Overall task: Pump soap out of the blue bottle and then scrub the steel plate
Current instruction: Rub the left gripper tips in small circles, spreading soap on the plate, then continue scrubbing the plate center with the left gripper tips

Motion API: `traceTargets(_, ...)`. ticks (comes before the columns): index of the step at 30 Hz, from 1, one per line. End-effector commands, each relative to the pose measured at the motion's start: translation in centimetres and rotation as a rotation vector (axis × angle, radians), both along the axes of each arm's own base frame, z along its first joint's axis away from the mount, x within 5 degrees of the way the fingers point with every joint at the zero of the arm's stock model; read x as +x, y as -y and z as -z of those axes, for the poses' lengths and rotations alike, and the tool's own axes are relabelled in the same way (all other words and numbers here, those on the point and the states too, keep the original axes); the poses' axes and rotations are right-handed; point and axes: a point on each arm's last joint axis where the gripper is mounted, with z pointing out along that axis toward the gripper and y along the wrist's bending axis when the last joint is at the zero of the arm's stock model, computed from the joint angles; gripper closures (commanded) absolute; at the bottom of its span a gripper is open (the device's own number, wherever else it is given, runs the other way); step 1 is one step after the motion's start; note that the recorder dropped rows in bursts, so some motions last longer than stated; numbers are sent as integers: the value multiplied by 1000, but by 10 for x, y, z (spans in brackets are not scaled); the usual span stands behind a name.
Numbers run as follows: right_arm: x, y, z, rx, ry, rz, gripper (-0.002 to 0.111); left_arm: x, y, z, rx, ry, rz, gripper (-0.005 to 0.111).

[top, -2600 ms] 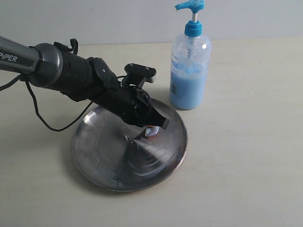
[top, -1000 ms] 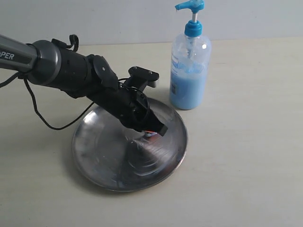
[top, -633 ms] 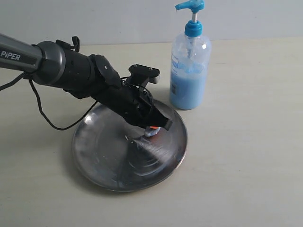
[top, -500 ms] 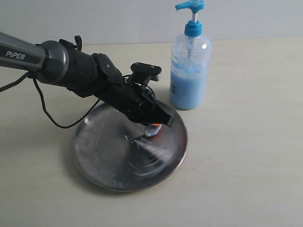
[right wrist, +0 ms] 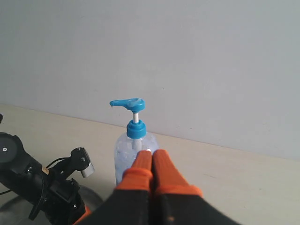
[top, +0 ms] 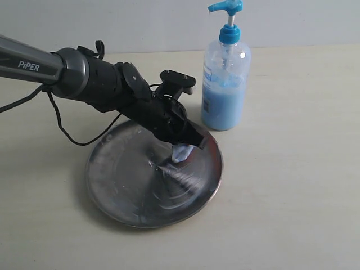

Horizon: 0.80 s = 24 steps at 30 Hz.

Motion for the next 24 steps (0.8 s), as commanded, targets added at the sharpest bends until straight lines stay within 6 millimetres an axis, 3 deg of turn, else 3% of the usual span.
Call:
traceTargets(1, -1, 0, 0, 1, 10, 1, 108, -3, -3, 5, 42, -13, 56, 107)
traceTargets(7, -1, 0, 0, 4, 8, 2, 108, -4, -4, -2, 68, 2, 99, 107)
traceTargets(14, -1, 0, 0, 4, 8, 2, 108, -4, -13, -24, 154, 48, 105, 107)
traceTargets(24, -1, 0, 1, 2, 5, 0, 108, -19, -17, -25, 191, -108, 133, 107)
